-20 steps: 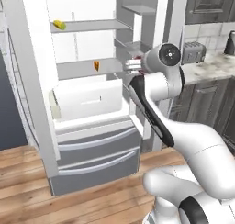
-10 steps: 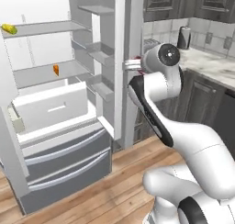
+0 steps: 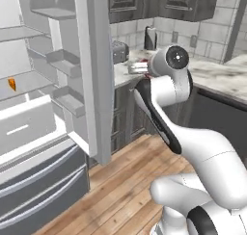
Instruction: Take the cheese, steak, and corn from the fridge and place them on the plate on the dining counter to create an appetizer plate.
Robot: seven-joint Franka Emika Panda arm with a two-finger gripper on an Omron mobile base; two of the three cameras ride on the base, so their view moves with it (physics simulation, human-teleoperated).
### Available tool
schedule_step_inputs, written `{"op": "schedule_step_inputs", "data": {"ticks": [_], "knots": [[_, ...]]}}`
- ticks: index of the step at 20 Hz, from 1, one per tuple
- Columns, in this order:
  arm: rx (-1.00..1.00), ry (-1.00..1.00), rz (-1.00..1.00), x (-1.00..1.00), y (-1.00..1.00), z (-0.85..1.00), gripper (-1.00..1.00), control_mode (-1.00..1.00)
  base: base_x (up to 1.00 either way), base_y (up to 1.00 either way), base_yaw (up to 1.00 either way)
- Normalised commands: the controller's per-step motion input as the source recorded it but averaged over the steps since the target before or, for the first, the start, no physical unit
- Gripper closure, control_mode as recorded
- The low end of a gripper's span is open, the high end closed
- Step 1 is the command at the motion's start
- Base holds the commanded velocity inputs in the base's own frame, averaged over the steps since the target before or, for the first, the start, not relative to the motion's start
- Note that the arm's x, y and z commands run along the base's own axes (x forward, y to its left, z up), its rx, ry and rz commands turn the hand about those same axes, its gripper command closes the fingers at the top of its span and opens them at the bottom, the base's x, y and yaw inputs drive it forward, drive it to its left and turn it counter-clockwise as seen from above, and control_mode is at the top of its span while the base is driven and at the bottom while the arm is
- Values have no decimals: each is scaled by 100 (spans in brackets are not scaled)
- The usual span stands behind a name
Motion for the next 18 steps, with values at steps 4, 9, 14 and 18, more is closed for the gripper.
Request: {"op": "schedule_step_inputs", "data": {"ticks": [4,9,14,18], "knots": [[0,0,0,0,0,0,100,100,-100,0,-60],[0,0,0,0,0,0,100,100,-86,0,-59],[0,0,0,0,0,0,100,100,-69,-6,-55],[0,0,0,0,0,0,100,100,-49,-67,-40]]}}
